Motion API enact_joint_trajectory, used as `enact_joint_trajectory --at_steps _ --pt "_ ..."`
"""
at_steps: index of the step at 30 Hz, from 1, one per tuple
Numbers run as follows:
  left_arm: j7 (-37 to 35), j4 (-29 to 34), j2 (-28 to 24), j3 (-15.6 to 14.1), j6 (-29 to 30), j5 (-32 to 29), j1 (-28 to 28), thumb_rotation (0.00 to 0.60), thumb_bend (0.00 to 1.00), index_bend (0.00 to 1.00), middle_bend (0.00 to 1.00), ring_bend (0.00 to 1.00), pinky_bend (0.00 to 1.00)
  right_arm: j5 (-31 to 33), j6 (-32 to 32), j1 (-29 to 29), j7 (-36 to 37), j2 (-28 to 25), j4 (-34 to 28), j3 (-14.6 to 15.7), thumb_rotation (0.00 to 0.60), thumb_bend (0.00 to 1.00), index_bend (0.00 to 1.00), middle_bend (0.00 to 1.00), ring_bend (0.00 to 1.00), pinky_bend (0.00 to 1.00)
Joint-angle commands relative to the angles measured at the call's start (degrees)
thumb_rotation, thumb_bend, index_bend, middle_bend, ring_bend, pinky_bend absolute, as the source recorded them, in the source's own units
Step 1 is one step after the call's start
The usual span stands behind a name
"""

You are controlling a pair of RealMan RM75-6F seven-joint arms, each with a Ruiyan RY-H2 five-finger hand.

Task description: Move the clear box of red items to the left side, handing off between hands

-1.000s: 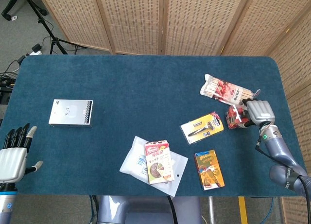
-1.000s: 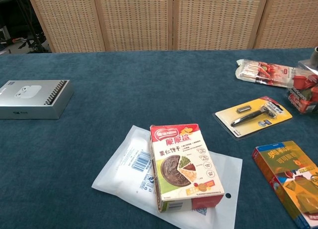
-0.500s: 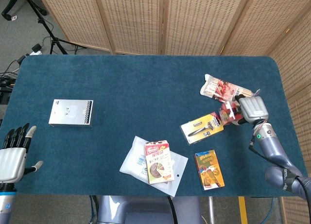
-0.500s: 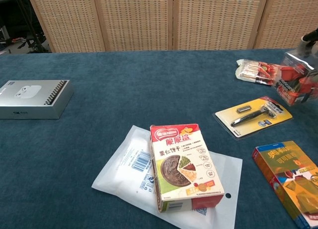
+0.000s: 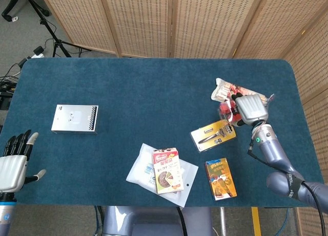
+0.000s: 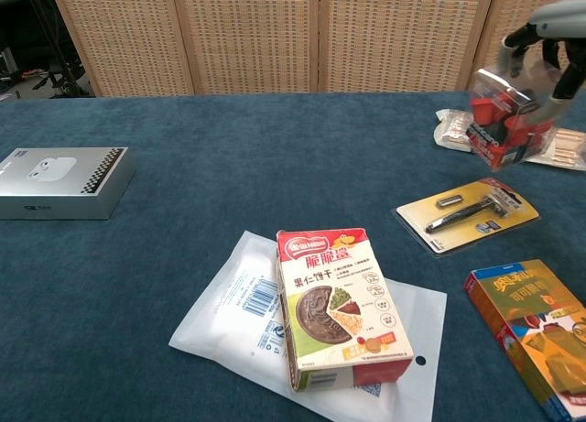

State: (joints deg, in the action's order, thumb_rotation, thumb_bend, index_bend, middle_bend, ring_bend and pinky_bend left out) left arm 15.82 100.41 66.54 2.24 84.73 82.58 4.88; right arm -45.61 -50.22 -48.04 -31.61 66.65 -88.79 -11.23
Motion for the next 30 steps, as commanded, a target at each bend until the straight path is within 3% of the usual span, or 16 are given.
enact_joint_trajectory --at_steps 1,5,12,30 --pt "0.03 0.05 0.07 0.01 0.21 0.20 -0.02 0.600 0.00 0.00 0.00 0.00 0.00 2.68 -0.84 -3.07 -4.18 0.78 -2.62 -0.64 0.600 0.26 0.70 0.57 0.51 0.54" --pt "0.33 -0.34 0.17 0.14 1.25 0.81 -0.27 0.600 0.00 0.00 0.00 0.00 0.00 5.08 -1.25 -6.60 -8.03 3.14 -4.27 -1.29 0.600 0.26 0.70 0.57 0.51 0.54" --pt "0.38 -1.14 0.90 -0.15 0.83 1.22 -0.09 0.600 0.00 0.00 0.00 0.00 0.00 11.62 -1.58 -12.64 -13.11 8.24 -1.64 -2.07 0.600 0.26 0.70 0.57 0.51 0.54" --pt "-1.95 -2.04 0.38 0.08 -0.35 0.62 0.35 0.600 0.00 0.00 0.00 0.00 0.00 18.58 1.08 -22.52 -16.23 18.29 7.42 -3.23 0.600 0.26 0.70 0.57 0.51 0.55"
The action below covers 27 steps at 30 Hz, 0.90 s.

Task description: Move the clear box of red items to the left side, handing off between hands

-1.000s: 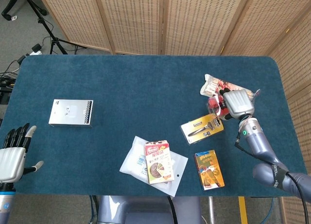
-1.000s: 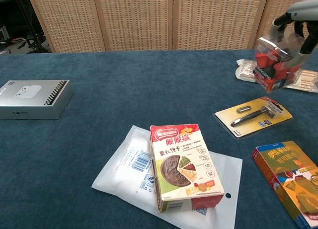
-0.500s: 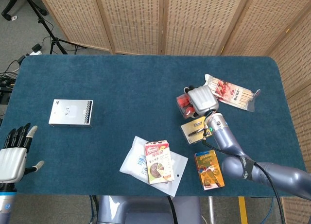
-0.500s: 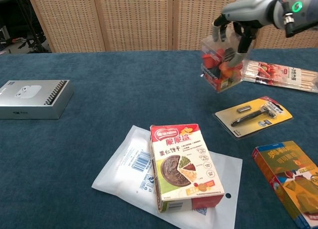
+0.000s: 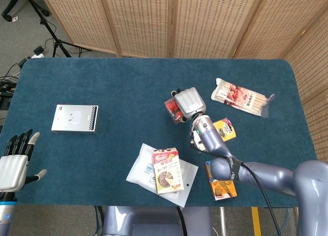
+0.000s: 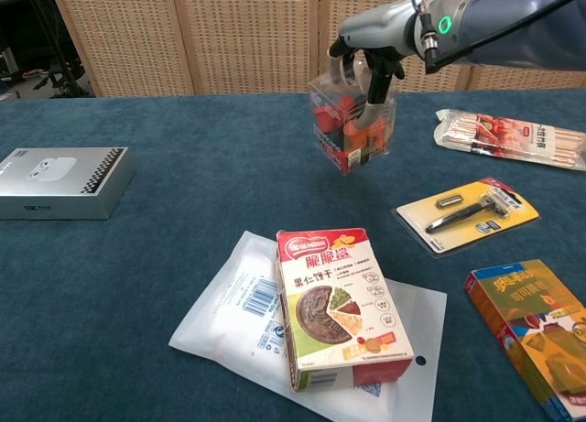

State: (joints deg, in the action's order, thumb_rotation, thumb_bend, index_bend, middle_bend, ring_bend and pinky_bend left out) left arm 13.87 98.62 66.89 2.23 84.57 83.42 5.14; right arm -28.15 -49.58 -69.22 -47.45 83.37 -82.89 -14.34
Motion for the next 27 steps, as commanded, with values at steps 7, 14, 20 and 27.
enact_joint_trajectory --at_steps 7,14,20,27 --pt "0.11 -0.55 0.28 0.14 -0.43 -0.34 0.28 0.600 0.00 0.00 0.00 0.00 0.00 10.14 -0.24 -6.53 -2.88 6.98 6.40 -2.32 0.600 0.26 0.71 0.57 0.51 0.55" --pt "-1.00 -0.70 -0.13 0.27 -0.99 -0.89 0.43 0.600 0.00 0.00 0.00 0.00 0.00 25.70 -5.86 -13.43 -12.48 11.83 10.88 -4.70 0.600 0.26 0.71 0.58 0.52 0.56" --pt "-1.94 -0.72 -0.77 0.05 -1.70 -0.87 0.62 0.600 0.00 0.00 0.00 0.00 0.00 33.98 -8.88 -16.12 -18.41 14.88 15.29 -6.89 0.600 0.26 0.71 0.58 0.52 0.56" --pt "-2.83 -0.83 -1.15 0.37 -1.54 -1.24 0.60 0.600 0.00 0.00 0.00 0.00 0.00 40.67 -15.87 -18.14 -22.55 20.13 23.20 -11.58 0.600 0.26 0.71 0.58 0.52 0.57"
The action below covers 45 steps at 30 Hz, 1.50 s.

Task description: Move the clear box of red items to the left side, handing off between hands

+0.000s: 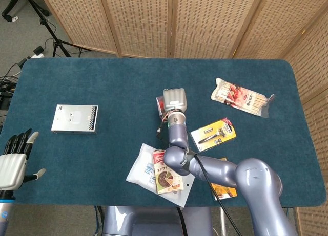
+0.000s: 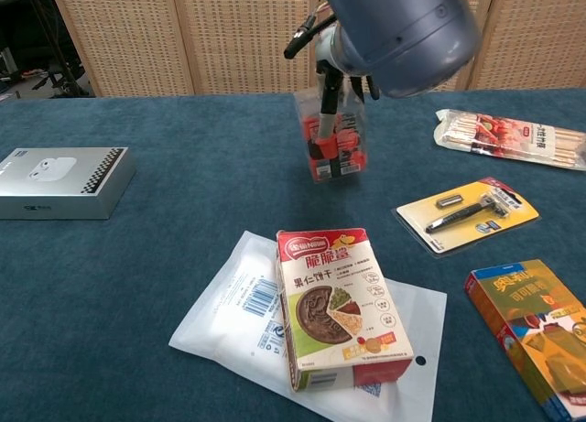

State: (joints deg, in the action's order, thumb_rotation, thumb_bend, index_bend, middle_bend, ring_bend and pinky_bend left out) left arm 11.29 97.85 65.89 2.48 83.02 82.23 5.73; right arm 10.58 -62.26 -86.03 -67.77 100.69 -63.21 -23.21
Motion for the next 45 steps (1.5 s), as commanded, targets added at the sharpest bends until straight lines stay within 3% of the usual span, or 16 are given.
enact_joint_trajectory --at_steps 1,12,16,20,24,26,28,31,45 --pt "-0.28 -0.11 -0.18 0.15 0.04 -0.08 0.01 0.600 0.00 0.00 0.00 0.00 0.00 1.88 -3.52 -1.38 -2.53 3.23 4.09 -3.28 0.600 0.26 0.71 0.58 0.52 0.57" --pt "-0.25 -0.08 -0.21 0.25 0.12 -0.38 0.00 0.600 0.00 0.00 0.00 0.00 0.00 2.05 -3.33 1.03 -5.77 3.55 2.88 -7.64 0.600 0.26 0.71 0.57 0.52 0.57" --pt "-0.26 0.00 -0.22 0.13 0.13 -0.20 0.01 0.600 0.00 0.00 0.00 0.00 0.00 3.45 -3.25 1.97 -7.45 3.46 2.15 -9.36 0.600 0.25 0.68 0.49 0.47 0.57" --pt "-0.04 0.08 -0.20 0.04 0.10 -0.15 0.02 0.600 0.00 0.00 0.00 0.00 0.00 7.97 -3.13 2.59 -12.10 2.44 0.89 -11.27 0.600 0.19 0.52 0.30 0.28 0.48" --pt "0.09 0.13 -0.18 -0.01 0.12 -0.08 0.02 0.600 0.00 0.00 0.00 0.00 0.00 10.78 -3.15 3.09 -16.39 1.56 0.02 -12.14 0.600 0.11 0.28 0.08 0.05 0.30" --pt "0.10 0.18 -0.16 -0.04 0.09 -0.08 0.03 0.600 0.00 0.00 0.00 0.00 0.00 11.85 -3.28 3.34 -18.27 1.29 -0.21 -12.51 0.600 0.06 0.16 0.01 0.00 0.21" --pt "0.10 0.21 -0.16 -0.04 0.12 -0.08 0.02 0.600 0.00 0.00 0.00 0.00 0.00 12.70 -3.59 3.54 -19.47 1.10 -0.40 -12.96 0.600 0.02 0.06 0.00 0.00 0.16" --pt "0.11 0.24 -0.17 -0.03 0.16 -0.09 0.01 0.600 0.00 0.00 0.00 0.00 0.00 12.86 -4.24 3.80 -20.99 0.81 -0.71 -13.19 0.600 0.00 0.00 0.00 0.00 0.12" --pt "0.04 0.38 -0.39 0.07 0.44 -0.26 -0.11 0.600 0.00 0.00 0.00 0.00 0.00 10.01 -10.17 5.68 -22.52 -2.66 -7.21 -13.77 0.600 0.00 0.00 0.00 0.00 0.04"
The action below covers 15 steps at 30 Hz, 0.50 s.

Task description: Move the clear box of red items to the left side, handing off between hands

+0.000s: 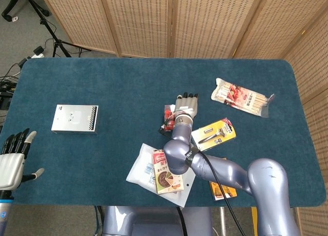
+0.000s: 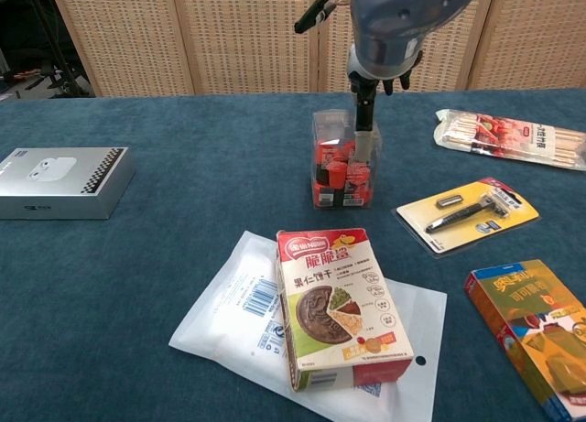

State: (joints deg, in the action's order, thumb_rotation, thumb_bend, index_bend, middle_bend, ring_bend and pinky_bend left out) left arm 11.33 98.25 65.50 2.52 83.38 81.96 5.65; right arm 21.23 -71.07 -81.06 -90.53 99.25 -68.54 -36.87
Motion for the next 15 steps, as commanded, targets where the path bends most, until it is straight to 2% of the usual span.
enact_joint_trajectory --at_steps 1,3,10,13,15 --pt "0.01 -0.04 -0.01 0.06 0.14 0.00 -0.04 0.600 0.00 0.00 0.00 0.00 0.00 -0.85 -1.86 1.03 0.33 -1.76 -2.81 -0.14 0.600 0.00 0.00 0.00 0.00 0.04" --pt "0.05 -0.06 -0.05 0.06 0.18 -0.05 -0.08 0.600 0.00 0.00 0.00 0.00 0.00 -1.58 -3.54 2.13 0.53 -3.70 -6.03 -0.06 0.600 0.00 0.00 0.00 0.00 0.02" --pt "-0.20 0.63 -0.29 -0.58 -0.43 0.81 0.09 0.600 0.00 0.00 0.00 0.00 0.00 -12.66 -10.26 9.54 5.05 -14.36 -27.00 5.38 0.600 0.00 0.00 0.00 0.00 0.00" --pt "-0.61 0.88 -0.25 -1.30 -1.16 1.88 0.36 0.600 0.00 0.00 0.00 0.00 0.00 -22.55 -13.10 16.48 11.03 -21.27 -40.46 10.74 0.600 0.00 0.00 0.00 0.00 0.00" --pt "-0.39 0.92 -0.17 -1.51 -1.10 2.24 0.33 0.600 0.00 0.00 0.00 0.00 0.00 -28.77 -13.01 20.85 15.39 -25.12 -46.16 14.14 0.600 0.00 0.00 0.00 0.00 0.00"
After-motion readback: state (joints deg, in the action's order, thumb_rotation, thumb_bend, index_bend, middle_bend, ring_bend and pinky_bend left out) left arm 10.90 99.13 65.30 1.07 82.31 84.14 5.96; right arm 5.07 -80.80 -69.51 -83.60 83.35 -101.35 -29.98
